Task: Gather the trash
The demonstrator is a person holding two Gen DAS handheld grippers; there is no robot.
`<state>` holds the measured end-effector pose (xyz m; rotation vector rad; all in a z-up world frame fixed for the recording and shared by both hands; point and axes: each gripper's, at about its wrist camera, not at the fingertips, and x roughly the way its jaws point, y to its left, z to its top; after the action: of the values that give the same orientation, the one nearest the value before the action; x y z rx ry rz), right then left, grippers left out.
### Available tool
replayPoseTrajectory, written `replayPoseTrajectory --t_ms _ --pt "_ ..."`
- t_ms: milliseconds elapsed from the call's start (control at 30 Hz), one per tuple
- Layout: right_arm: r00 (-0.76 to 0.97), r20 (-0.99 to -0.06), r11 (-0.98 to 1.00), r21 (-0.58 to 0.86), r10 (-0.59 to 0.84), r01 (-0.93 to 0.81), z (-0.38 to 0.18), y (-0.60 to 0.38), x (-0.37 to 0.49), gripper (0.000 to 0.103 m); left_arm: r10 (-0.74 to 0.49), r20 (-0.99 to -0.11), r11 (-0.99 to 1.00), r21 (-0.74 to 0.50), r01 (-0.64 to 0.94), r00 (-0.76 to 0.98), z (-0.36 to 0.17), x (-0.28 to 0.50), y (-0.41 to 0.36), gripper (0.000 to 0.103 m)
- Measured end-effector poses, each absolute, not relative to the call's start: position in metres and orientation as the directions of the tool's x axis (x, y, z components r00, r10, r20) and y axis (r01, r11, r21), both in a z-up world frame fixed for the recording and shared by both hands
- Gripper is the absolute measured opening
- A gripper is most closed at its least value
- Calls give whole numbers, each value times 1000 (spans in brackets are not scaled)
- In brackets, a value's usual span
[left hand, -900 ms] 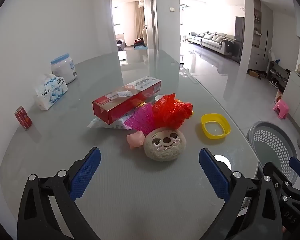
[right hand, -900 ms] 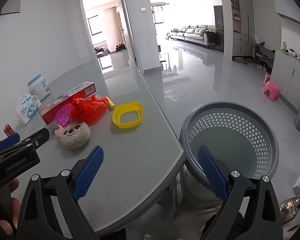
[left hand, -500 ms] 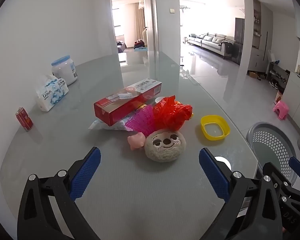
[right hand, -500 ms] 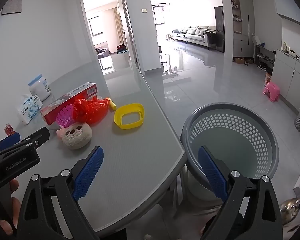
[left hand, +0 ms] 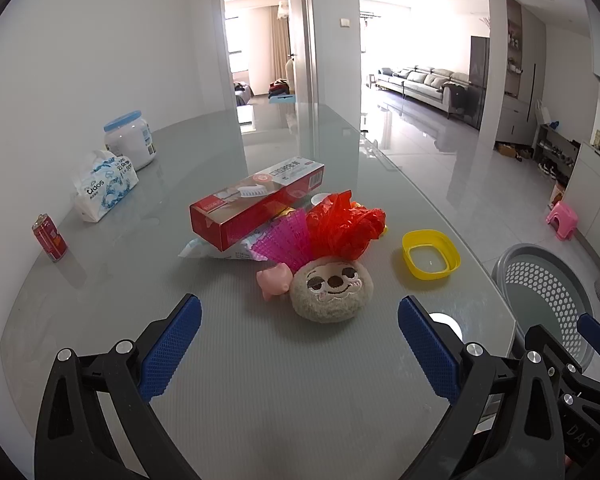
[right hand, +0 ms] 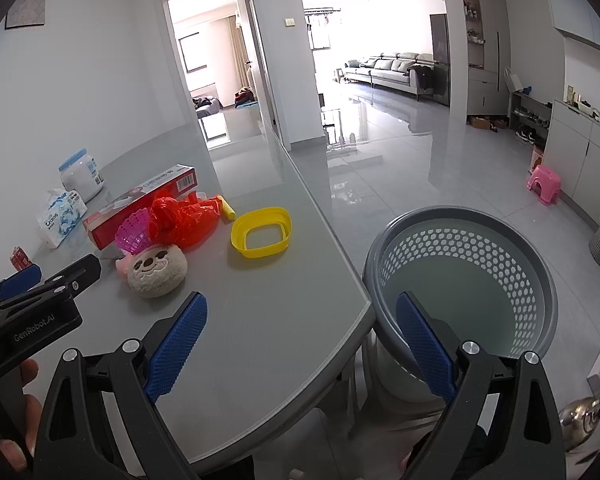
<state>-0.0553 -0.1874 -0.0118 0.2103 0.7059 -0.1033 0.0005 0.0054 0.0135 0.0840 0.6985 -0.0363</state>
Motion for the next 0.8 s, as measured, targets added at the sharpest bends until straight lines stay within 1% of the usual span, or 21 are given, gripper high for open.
replayPoseTrajectory --t_ms 67,100,400,433,800 --pt "758 -652 974 158 -21 163 -11 -187 -56 91 -5 -643 996 65 61 766 16 1 6 97" --pt "758 -652 974 156 -21 162 -11 -187 -57 91 -4 -640 996 66 61 769 7 -2 4 97" --pt "759 -651 974 157 -21 162 -12 -186 -56 91 -3 -638 996 66 58 770 14 -3 7 97" --pt "759 -651 974 157 -22 162 -12 -186 -56 91 -3 -638 996 66 59 770 7 -3 6 97" --pt "760 -650 974 157 -21 161 -12 -187 -57 91 -2 -637 996 66 58 771 7 -3 7 97"
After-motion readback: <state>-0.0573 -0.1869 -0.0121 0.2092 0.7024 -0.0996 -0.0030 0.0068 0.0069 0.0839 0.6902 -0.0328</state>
